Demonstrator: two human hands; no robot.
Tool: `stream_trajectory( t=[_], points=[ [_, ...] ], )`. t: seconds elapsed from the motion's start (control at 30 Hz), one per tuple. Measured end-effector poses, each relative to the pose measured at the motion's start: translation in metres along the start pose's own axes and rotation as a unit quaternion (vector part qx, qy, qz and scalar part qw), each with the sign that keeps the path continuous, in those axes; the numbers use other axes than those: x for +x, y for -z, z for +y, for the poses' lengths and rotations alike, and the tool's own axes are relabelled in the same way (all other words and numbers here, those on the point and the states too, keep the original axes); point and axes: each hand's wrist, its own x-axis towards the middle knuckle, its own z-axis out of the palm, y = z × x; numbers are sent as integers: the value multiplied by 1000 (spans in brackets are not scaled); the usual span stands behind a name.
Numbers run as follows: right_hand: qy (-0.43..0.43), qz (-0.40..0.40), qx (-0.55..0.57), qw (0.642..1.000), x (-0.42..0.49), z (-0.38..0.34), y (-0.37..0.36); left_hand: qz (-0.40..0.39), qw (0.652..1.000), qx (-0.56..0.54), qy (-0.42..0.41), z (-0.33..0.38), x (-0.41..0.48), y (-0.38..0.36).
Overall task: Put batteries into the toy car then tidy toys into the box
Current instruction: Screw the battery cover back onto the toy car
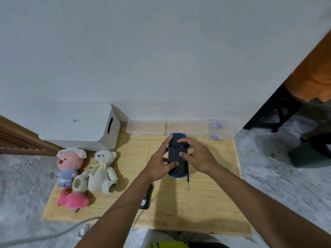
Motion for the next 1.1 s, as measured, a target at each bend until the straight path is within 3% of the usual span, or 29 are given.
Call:
stream_trajectory(
  t=[0.13,0.2,0.37,0.63,0.73,0.8,0.9,1.1],
  points=[
    [-50,52,15,997,1,2,-2,16,1000,2,5,-9,-1,14],
    [-76,88,-37,992,0,14,-5,17,1000,1,14,-14,-2,21],
    [-222,-26,-185,957,-11,55,-33,12,1000,6,12,-22,-3,35],
    [-268,42,-145,952,-11,66,-56,2,1000,-3,6,-22,-5,55],
    [-218,101,-107,965,-2,49,-44,-8,1000,-2,8,-21,-3,60],
    [-139,168,-73,973,6,22,-29,-15,1000,-1,4,-19,-1,62],
    [-9,261,62,963,10,-29,-8,-24,1000,6,7,-12,1,62],
    [83,218,132,964,11,-80,-5,-34,999,7,-13,0,3,58]
  ],
)
